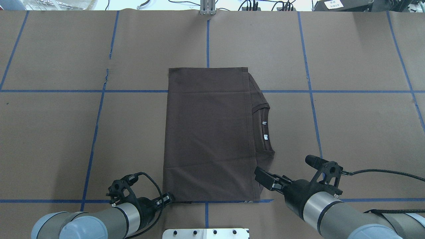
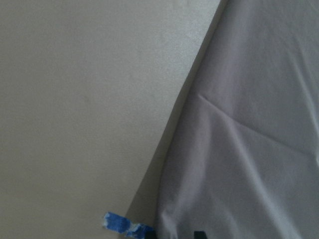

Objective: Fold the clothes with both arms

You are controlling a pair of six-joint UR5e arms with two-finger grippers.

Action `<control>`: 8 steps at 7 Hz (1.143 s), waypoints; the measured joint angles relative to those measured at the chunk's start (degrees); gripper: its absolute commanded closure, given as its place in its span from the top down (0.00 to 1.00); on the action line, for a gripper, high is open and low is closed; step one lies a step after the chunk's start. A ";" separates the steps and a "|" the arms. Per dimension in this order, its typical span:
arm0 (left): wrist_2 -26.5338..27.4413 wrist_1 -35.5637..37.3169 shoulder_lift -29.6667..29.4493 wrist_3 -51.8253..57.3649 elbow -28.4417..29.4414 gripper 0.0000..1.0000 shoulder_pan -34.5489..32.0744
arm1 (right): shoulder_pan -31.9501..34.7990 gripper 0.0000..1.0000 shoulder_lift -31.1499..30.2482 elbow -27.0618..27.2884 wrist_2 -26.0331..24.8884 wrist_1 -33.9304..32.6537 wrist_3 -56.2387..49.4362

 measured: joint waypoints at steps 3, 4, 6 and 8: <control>0.01 0.04 0.19 0.06 0.21 0.00 -0.21 | -0.02 0.99 0.22 -0.18 -0.05 -0.10 0.23; 0.01 0.06 0.19 0.10 0.16 0.00 -0.20 | -0.05 0.97 0.76 -0.48 -0.12 -0.88 1.76; 0.01 0.07 0.16 0.11 -0.02 0.00 -0.18 | -0.20 0.93 2.55 -0.69 -0.11 -8.18 8.20; 0.01 0.07 0.08 0.09 -0.22 0.00 -0.17 | -0.29 0.85 7.94 -3.03 0.12 -18.41 13.76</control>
